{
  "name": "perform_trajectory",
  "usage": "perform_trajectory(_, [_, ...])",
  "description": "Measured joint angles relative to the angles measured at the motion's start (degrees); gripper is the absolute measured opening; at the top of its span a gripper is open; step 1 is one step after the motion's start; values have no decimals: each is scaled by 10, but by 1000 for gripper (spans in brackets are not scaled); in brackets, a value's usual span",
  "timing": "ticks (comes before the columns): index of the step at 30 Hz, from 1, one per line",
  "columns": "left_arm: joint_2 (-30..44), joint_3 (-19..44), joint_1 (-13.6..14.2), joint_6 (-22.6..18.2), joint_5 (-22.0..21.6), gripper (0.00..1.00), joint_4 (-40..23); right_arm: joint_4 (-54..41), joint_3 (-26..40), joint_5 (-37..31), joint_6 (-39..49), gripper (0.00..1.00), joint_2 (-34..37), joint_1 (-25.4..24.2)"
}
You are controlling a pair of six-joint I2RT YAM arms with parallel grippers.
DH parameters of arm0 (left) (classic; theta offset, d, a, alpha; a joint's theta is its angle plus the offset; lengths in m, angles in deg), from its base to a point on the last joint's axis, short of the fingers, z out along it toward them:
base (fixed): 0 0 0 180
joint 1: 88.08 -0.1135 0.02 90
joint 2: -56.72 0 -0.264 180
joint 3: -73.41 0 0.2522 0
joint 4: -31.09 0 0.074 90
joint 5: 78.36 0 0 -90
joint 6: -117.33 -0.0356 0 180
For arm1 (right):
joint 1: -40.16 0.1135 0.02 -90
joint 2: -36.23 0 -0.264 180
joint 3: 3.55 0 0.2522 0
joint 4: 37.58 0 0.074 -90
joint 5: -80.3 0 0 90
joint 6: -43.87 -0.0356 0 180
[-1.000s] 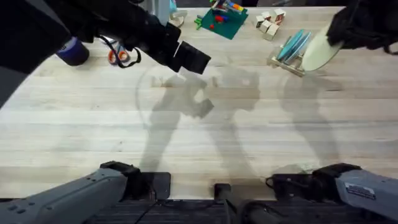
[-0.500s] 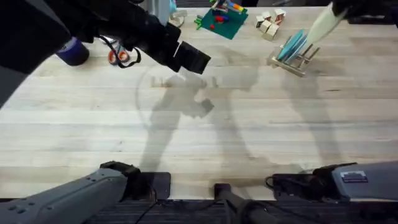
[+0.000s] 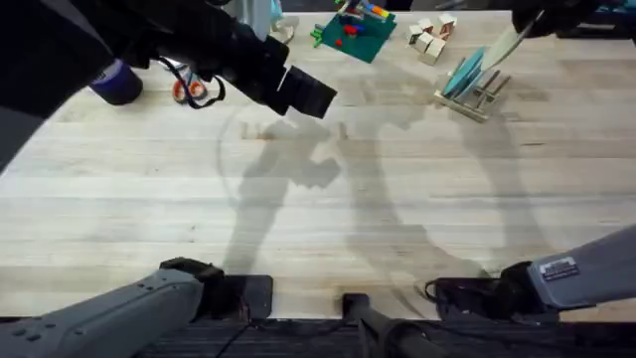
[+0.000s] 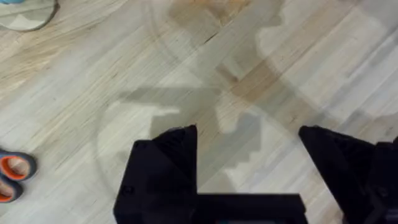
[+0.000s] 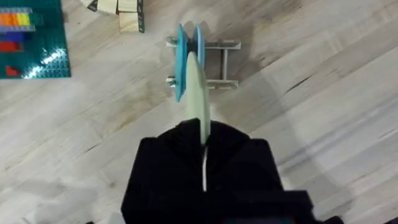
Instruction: Pick up the plates from the table one by one and place each into a slot on the dish rack.
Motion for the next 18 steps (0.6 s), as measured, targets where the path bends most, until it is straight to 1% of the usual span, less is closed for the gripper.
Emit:
perform_trajectory(10, [0, 0, 0, 0, 0, 995, 0, -7, 1, 0, 0, 32, 0, -4])
perform_trajectory(18, [0, 0, 0, 0, 0, 995, 0, -39, 1, 0, 0, 32, 0, -33])
